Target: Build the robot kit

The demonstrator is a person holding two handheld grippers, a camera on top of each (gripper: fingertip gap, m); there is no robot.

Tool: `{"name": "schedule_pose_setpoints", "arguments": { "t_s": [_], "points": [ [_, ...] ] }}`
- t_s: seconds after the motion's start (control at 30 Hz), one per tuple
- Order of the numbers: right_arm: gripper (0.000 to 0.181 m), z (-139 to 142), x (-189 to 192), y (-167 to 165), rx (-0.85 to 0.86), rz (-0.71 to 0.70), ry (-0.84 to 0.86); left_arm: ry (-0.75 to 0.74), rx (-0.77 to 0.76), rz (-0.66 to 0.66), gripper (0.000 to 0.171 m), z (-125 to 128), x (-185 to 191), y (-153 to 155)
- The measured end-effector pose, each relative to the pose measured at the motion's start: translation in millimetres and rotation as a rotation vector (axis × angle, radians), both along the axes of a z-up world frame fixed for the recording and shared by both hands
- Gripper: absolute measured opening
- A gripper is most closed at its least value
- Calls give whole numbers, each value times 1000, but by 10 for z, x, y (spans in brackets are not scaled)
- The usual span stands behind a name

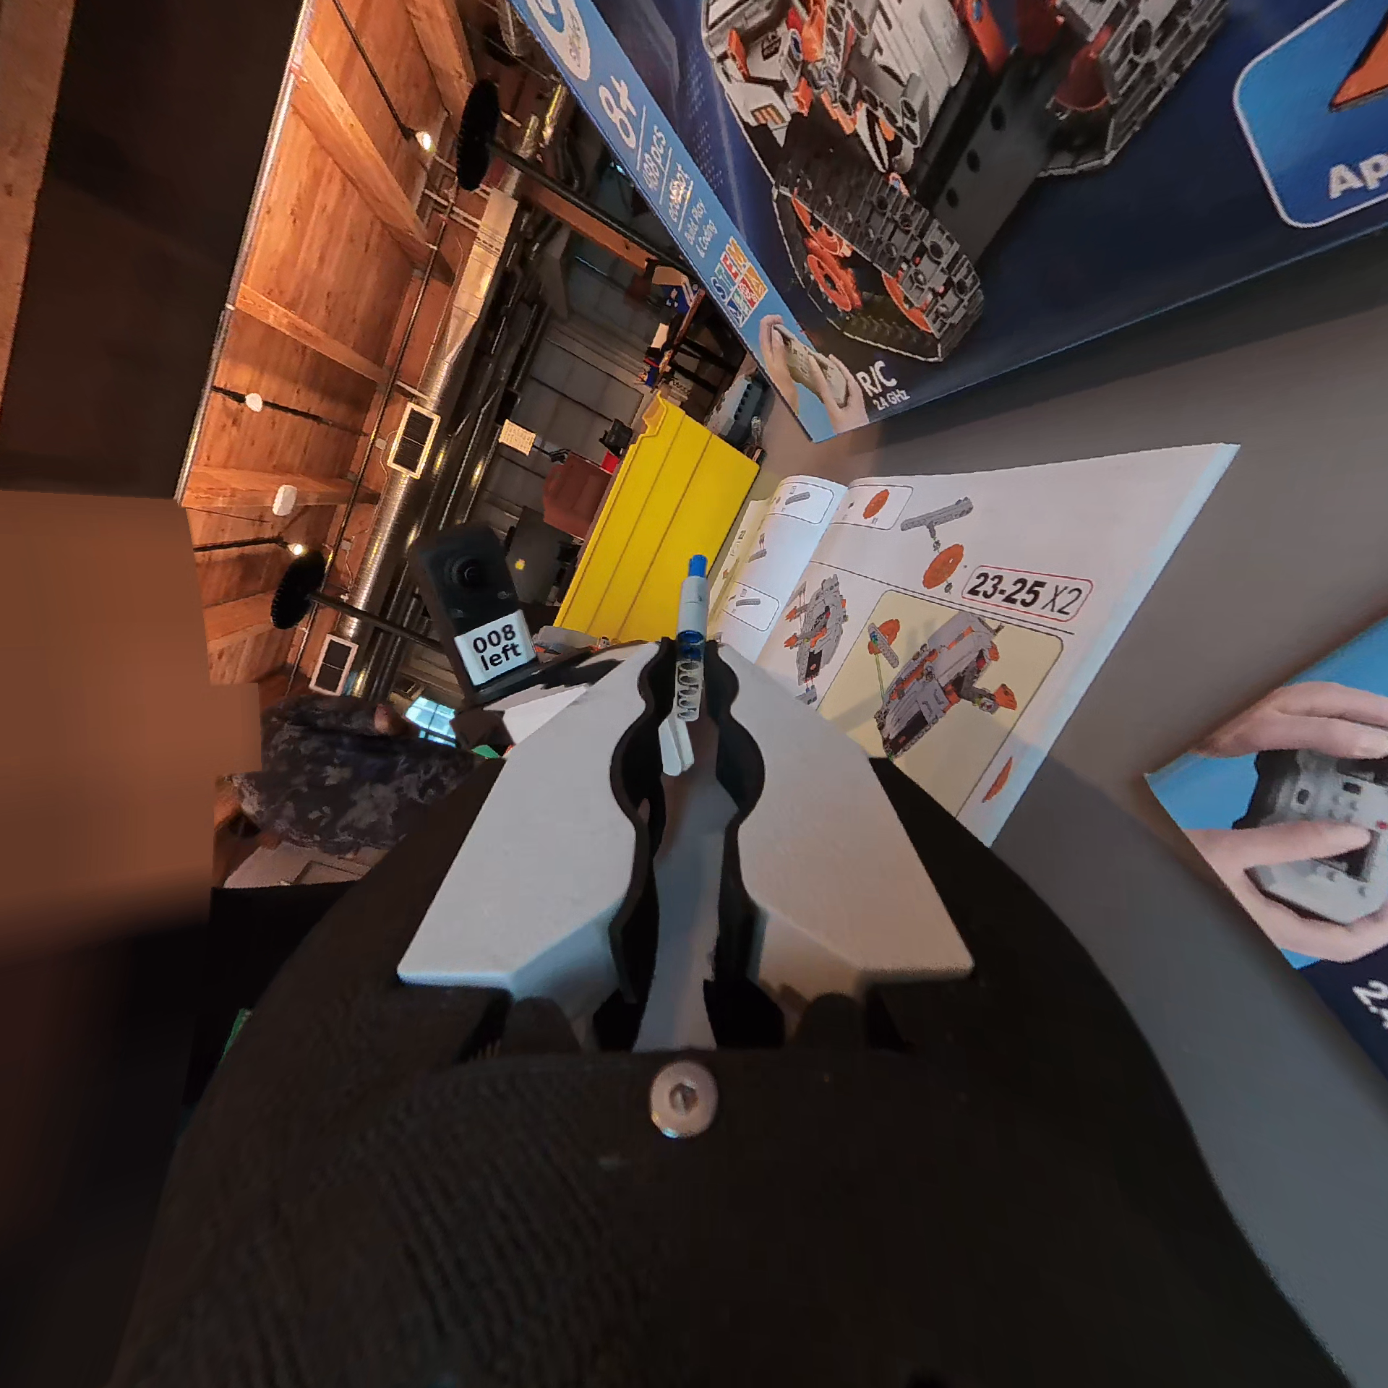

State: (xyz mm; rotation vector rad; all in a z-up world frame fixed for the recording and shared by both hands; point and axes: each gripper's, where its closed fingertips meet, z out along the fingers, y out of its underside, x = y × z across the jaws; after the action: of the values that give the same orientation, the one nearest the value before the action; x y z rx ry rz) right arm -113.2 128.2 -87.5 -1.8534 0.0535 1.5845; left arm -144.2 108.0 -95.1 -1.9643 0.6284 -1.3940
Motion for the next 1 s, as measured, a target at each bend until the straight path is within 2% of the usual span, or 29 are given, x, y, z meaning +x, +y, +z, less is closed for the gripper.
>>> {"name": "schedule_pose_setpoints", "arguments": {
  "t_s": [0.4, 0.83, 1.0],
  "points": [
    [5, -57, -7, -5, -57, 3, 11, 163, 147, -10, 17, -102, 34, -27],
    [5, -88, -63, -38, -50, 31, -25, 186, 152, -6, 22, -127, 26, -10],
    [5, -63, -92, -53, -40, 46, -17, 200, 197, -7, 25, -98, 34, -17]
  ]
}}
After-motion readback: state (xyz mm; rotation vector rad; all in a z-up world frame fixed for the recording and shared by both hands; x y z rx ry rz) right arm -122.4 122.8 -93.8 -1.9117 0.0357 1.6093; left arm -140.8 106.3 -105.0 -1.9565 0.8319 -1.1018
